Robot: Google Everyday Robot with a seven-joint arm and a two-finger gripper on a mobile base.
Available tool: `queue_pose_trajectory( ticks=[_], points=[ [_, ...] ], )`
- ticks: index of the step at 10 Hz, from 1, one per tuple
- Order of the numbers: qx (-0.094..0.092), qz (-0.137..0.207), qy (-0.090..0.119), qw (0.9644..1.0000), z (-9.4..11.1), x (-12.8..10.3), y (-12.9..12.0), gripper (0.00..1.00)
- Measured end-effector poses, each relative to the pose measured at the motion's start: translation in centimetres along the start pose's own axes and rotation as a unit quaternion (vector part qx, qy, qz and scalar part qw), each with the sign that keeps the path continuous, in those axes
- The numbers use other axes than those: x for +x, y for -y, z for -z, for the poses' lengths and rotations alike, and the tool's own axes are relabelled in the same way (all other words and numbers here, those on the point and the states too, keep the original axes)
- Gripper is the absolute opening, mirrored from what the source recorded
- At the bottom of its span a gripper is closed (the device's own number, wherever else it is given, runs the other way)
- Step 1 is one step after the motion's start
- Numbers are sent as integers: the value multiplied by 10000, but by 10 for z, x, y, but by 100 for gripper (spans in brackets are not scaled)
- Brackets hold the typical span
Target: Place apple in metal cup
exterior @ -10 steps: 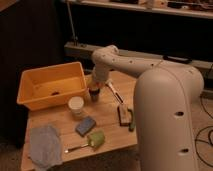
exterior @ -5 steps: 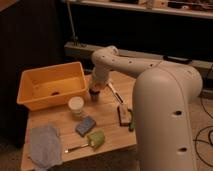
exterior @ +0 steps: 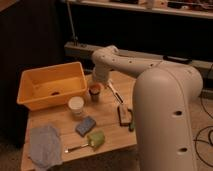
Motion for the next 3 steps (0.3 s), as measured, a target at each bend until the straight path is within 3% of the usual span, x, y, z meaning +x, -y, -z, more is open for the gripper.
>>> queue_pose_trajectory(
  ticks=[3],
  points=[
    [-30, -44, 12, 10000, -1, 0, 0, 80]
  ],
)
